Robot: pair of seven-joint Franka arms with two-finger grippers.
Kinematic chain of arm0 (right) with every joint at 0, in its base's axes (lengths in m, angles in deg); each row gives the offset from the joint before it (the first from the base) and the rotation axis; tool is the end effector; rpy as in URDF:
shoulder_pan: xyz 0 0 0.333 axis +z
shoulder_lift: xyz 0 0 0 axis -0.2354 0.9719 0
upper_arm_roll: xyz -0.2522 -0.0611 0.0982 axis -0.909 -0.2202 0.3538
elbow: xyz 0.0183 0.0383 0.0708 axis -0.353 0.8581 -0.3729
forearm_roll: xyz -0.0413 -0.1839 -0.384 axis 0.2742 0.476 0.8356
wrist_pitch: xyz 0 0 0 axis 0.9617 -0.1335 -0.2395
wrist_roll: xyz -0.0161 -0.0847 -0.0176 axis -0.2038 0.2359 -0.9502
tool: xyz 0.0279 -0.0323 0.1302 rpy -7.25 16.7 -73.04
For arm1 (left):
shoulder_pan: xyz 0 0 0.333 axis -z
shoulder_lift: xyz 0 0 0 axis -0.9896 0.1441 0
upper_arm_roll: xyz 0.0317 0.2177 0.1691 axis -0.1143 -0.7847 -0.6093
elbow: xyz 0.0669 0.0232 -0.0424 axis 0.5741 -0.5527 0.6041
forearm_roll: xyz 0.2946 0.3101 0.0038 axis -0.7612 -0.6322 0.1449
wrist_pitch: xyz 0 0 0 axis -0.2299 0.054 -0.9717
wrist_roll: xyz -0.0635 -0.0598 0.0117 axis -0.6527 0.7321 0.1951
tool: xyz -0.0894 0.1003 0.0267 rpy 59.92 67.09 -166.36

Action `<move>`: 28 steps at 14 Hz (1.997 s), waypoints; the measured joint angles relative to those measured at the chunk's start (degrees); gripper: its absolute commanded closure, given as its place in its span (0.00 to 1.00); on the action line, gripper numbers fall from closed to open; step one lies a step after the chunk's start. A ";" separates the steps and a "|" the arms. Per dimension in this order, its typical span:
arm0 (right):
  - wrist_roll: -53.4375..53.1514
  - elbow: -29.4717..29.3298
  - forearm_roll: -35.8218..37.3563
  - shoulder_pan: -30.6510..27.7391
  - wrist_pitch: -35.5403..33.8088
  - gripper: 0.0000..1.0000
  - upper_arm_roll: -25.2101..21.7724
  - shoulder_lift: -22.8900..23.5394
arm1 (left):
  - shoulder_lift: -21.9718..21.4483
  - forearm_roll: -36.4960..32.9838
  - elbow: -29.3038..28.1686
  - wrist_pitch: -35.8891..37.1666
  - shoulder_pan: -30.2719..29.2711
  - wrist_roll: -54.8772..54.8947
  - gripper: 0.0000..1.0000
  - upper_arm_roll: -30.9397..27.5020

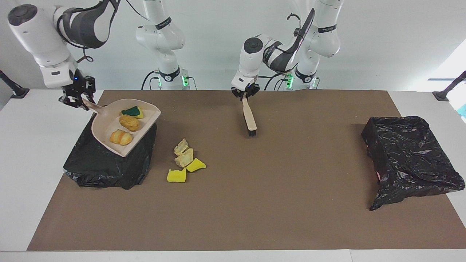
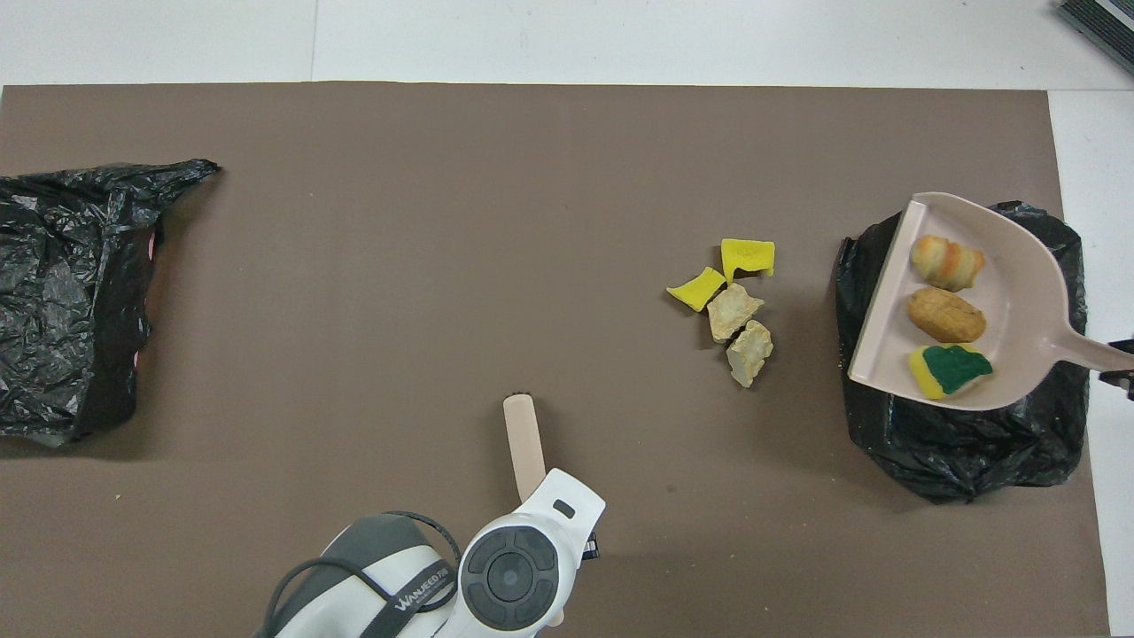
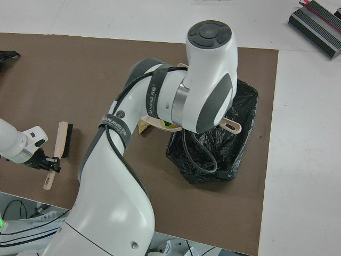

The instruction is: Sweep and dump trash in bin

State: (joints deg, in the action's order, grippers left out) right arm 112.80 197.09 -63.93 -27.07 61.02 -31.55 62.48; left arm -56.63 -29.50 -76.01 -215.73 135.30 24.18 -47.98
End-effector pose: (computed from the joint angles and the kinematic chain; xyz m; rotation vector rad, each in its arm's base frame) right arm 0.5211 -0.2170 0.4618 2.6185 1.6704 -0.0815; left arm 0.2825 -0.4249 0.2545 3.0772 0.1656 -0.2416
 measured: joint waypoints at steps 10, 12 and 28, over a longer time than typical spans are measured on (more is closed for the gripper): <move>4.80 2.24 25.86 0.73 1.23 1.00 1.88 0.16 | 0.49 -1.69 7.02 4.91 -10.87 9.22 0.00 -1.96; 6.03 2.66 29.07 2.06 1.23 1.00 1.86 0.16 | 2.15 -3.41 12.75 10.22 -15.60 12.19 0.00 -2.16; -6.58 3.78 47.32 12.13 -7.37 1.00 2.01 0.30 | 5.69 -8.43 39.46 34.63 -47.79 50.51 0.00 -2.63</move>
State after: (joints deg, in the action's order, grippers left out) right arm 106.22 200.87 -16.61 -14.94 53.65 -29.54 62.78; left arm -50.93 -37.93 -36.55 -181.10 87.51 74.69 -50.61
